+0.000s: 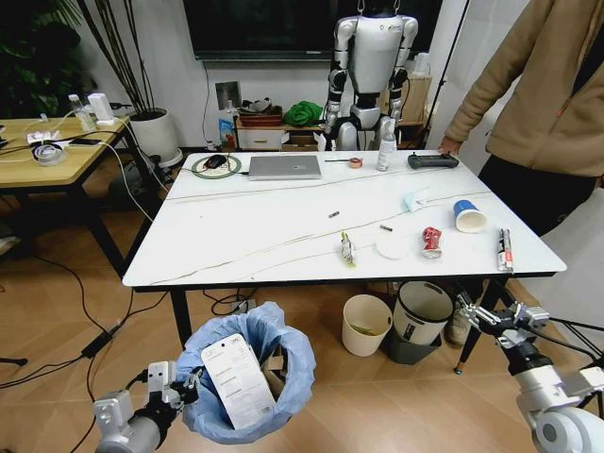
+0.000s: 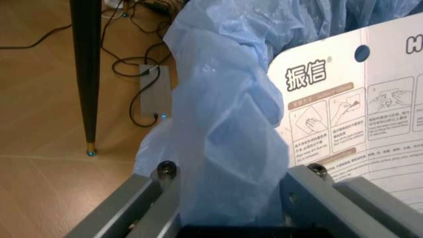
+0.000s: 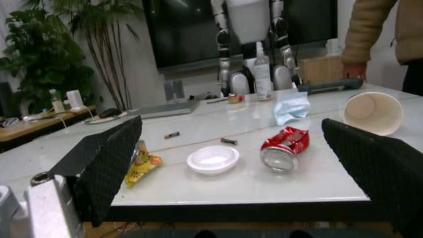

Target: Pick up the trash bin and place the trash from the table into it.

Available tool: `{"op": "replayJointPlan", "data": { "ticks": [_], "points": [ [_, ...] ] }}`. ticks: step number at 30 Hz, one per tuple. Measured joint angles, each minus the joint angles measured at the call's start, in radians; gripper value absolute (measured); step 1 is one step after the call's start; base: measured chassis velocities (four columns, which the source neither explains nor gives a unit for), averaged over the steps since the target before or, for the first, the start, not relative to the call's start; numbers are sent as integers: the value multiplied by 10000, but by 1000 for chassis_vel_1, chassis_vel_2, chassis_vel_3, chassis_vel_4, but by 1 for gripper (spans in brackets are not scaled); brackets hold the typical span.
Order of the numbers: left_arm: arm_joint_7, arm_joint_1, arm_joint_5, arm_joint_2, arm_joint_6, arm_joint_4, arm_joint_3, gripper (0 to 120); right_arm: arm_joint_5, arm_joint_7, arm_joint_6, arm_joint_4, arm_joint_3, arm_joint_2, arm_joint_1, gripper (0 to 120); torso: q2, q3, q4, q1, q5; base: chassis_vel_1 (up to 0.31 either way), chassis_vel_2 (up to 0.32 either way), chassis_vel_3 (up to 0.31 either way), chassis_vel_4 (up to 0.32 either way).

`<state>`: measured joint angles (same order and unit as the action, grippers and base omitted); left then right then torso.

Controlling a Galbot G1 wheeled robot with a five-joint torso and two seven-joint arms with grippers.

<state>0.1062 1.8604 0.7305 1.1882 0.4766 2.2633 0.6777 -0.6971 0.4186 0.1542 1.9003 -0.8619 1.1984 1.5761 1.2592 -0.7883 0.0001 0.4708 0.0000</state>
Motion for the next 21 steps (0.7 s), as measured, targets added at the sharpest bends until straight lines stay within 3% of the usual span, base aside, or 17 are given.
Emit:
{"op": "replayJointPlan", "data": {
  "ticks": [6,10,16,21],
  "points": [
    [42,100,20,44,7,111,94,0,-86,-864,-325,1367,770,-839,-98,100,0,0,-3,0,-7,0,0,0,0],
    [65,320,142,119,26,356,448,0,-148,-2659,-1294,2201,2181,-1858,-767,100,0,0,1,0,2,0,0,0,0],
    [78,568,252,205,38,679,948,0,-1000,-4518,-2564,2075,3971,-2663,-2128,100,0,0,0,0,-3,0,0,0,0],
    [149,672,256,374,96,900,1153,0,-1522,-4867,-3065,1237,5375,-2638,-3669,100,0,0,0,0,-1,0,0,0,0]
  ]
}}
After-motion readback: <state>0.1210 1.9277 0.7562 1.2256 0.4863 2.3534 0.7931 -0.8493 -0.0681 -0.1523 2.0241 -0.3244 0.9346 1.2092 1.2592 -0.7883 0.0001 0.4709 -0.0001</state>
